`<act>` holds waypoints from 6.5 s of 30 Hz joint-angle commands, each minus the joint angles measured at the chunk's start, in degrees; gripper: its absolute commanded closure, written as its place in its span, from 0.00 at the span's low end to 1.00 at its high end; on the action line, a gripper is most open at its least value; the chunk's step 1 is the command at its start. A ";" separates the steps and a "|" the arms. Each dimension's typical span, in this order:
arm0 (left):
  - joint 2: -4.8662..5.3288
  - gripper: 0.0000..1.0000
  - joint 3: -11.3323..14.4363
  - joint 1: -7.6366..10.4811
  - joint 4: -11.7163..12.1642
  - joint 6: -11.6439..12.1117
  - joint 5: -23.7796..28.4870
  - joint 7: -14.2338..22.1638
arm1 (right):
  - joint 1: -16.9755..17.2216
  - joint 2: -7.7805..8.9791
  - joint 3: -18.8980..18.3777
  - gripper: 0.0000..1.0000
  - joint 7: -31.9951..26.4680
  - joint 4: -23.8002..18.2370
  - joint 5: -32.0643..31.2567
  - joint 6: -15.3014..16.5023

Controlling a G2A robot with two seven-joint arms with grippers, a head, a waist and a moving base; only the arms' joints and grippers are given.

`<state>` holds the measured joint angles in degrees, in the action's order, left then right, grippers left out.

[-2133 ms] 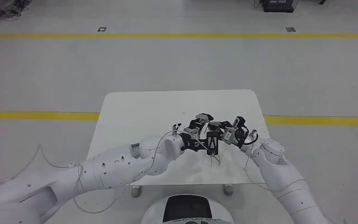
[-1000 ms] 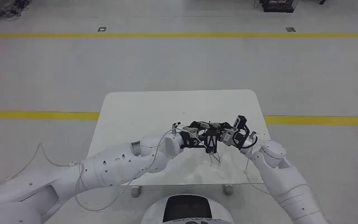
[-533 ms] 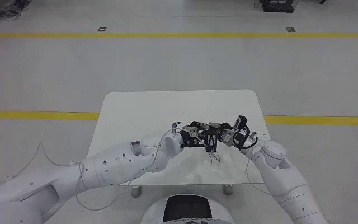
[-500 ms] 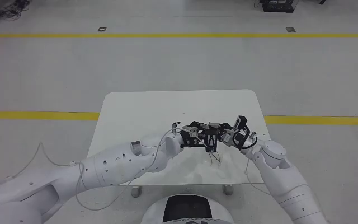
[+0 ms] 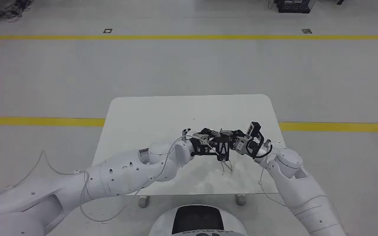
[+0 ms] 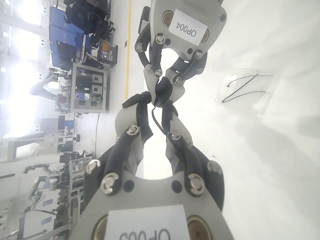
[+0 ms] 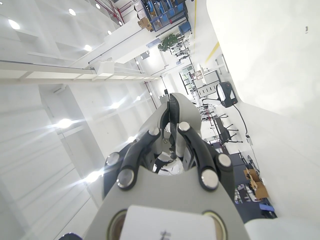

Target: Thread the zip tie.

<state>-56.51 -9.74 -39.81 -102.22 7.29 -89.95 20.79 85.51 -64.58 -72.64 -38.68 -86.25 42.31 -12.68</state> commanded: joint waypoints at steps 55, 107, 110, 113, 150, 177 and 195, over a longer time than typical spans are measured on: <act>3.28 1.00 -16.11 -7.52 5.49 12.19 42.62 1.05 | 2.53 1.59 -4.72 0.00 -6.40 1.42 -17.39 21.40; -0.06 1.00 -23.07 -14.90 20.26 8.86 118.50 18.35 | -1.76 0.76 -6.62 0.00 -34.31 5.23 -16.35 32.16; -0.51 1.00 -23.40 -15.75 20.61 8.59 124.35 19.80 | -2.29 0.54 -6.01 0.00 -32.68 6.35 -16.66 32.16; -0.96 1.00 -23.54 -15.91 21.63 8.41 127.45 21.72 | -2.89 0.24 -5.49 0.00 -32.59 7.33 -15.80 32.16; -4.70 1.00 -25.02 -16.60 26.83 7.68 131.47 26.56 | -1.60 -4.03 -10.83 1.00 -36.45 5.62 -19.55 32.16; -5.56 0.00 -26.76 -16.64 26.96 7.94 127.82 31.40 | -3.34 -5.63 -11.24 1.00 -40.96 8.97 -17.72 32.16; -6.13 0.00 -27.35 -17.89 26.47 6.66 131.39 33.74 | -2.31 -4.82 -9.51 1.00 -39.83 6.95 -18.02 32.16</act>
<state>-62.60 -37.09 -57.73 -75.77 13.93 41.38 54.18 83.25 -69.44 -82.24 -78.49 -79.37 24.24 19.48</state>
